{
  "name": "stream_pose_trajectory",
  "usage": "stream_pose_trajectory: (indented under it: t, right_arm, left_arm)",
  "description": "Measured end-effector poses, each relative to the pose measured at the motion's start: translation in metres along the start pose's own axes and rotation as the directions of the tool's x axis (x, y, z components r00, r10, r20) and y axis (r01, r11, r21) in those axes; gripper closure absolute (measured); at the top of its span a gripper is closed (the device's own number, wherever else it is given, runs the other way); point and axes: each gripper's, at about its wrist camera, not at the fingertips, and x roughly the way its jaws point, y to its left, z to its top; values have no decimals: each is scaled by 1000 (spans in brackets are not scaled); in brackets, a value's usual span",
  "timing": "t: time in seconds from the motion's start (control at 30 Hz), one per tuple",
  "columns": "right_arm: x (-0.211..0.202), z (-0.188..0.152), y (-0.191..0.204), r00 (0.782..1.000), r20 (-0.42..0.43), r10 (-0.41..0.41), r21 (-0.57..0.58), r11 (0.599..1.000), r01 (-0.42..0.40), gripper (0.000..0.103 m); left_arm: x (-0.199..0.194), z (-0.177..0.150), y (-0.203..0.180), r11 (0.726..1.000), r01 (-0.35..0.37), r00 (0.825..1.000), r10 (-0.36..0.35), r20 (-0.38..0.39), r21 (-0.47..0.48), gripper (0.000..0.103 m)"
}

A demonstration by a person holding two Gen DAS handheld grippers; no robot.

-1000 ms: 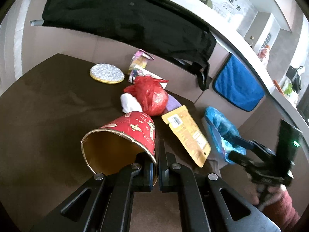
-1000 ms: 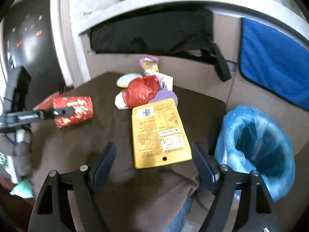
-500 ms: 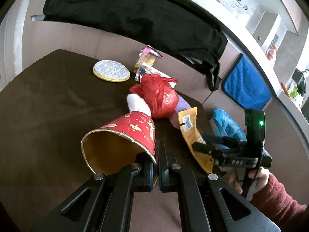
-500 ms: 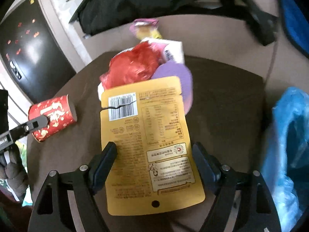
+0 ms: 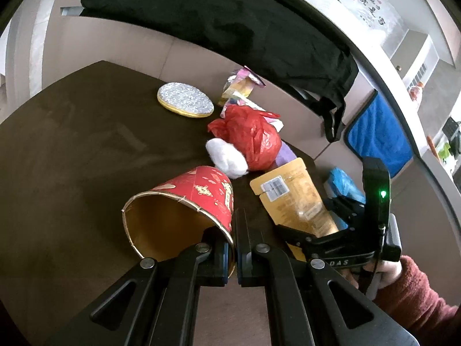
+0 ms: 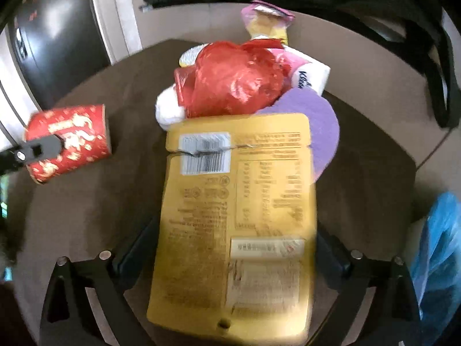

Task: Collect trash
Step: 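Carry the red cup in the left tool and yellow packet in the right tool over the bin, then open both tools over the blue-bagged bin to drop the cup and packet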

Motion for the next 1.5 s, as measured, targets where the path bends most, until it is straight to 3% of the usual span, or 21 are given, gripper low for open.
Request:
stream_pose_trajectory:
  t: [0.1, 0.17, 0.2, 0.23, 0.27, 0.3, 0.33, 0.6, 0.83, 0.97, 1.1, 1.37, 1.5]
  right_arm:
    - [-2, 3, -1, 1000, 2, -9, 28, 1000, 9, 19]
    - [-4, 5, -1, 1000, 8, -9, 35, 999, 9, 38]
    - [-8, 4, -2, 1000, 13, 9, 47, 999, -10, 42]
    - [-11, 3, -1, 1000, 15, 20, 54, 998, -21, 54]
    - [-16, 2, -1, 999, 21, 44, 63, 997, -45, 75]
    - [-18, 1, -1, 999, 15, 52, 64, 997, -53, 88]
    - [-20, 1, 0, 999, 9, 52, 63, 997, -52, 91]
    - [-70, -10, 5, 991, 114, 73, 59, 995, -81, 94]
    - [-119, -25, -35, 974, 227, 21, 155, 986, -58, 94]
    - [-163, -35, -67, 943, 326, -61, 233, 972, -17, 94]
    - [-213, -57, -106, 895, 401, -196, 332, 942, 57, 94]
    - [-261, -103, -167, 838, 391, -382, 462, 868, 180, 94]
    - [-253, -114, -191, 834, 360, -417, 501, 841, 205, 94]
  left_arm:
    - [-3, 1, 0, 1000, -1, 1000, 1, 4, -1, 100]
    - [-5, 2, -3, 1000, -8, 1000, 8, 13, 10, 100]
    - [-6, 2, -4, 1000, -10, 1000, 9, 17, 16, 100]
    - [-7, 3, -6, 1000, -10, 1000, 9, 23, 21, 100]
    - [-8, 3, -8, 1000, -8, 1000, 7, 28, 26, 100]
    - [-9, 4, -10, 1000, -6, 1000, 5, 30, 31, 100]
    - [-10, 4, -13, 999, -6, 999, 4, 34, 40, 100]
    - [-16, 9, -48, 992, -14, 998, 6, 63, 126, 100]
    - [-19, 20, -102, 973, 3, 992, -31, 119, 231, 100]
    - [-13, 27, -147, 953, 22, 987, -69, 148, 301, 100]
    - [2, 31, -197, 929, 51, 978, -120, 169, 366, 100]
    - [49, 24, -278, 863, 125, 965, -220, 140, 489, 100]
    - [84, 21, -303, 847, 156, 969, -232, 90, 508, 100]
